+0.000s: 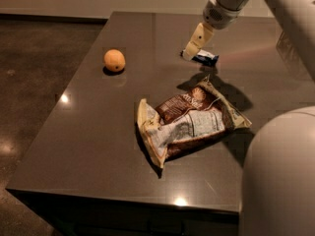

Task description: Pick rxbar blueberry

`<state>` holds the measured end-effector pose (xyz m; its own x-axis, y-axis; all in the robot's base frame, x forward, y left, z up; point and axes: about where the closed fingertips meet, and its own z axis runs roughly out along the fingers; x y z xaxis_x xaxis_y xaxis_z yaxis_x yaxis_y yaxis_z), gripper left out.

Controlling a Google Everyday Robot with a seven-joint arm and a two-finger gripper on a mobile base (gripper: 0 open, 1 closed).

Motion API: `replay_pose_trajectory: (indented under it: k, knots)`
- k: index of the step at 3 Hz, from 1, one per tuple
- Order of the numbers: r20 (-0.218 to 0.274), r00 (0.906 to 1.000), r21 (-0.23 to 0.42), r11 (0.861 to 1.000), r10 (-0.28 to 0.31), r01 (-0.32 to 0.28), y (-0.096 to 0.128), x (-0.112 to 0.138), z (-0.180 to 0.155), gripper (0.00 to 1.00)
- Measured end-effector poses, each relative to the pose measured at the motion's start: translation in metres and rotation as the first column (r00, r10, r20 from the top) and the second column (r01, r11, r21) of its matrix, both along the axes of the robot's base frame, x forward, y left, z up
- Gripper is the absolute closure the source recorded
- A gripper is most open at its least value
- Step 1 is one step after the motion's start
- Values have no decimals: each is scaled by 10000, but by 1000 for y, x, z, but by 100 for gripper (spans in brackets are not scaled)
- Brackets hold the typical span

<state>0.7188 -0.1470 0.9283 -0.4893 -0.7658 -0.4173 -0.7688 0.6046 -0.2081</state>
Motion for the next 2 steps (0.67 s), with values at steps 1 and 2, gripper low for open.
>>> replay_pose_trajectory:
  k: [1,2]
  knots:
    - [-60,9974,460,9963,-725,727,-4,21,-21,0]
    - [99,9863,1040,9811,-1649,1630,-18,41,-36,0]
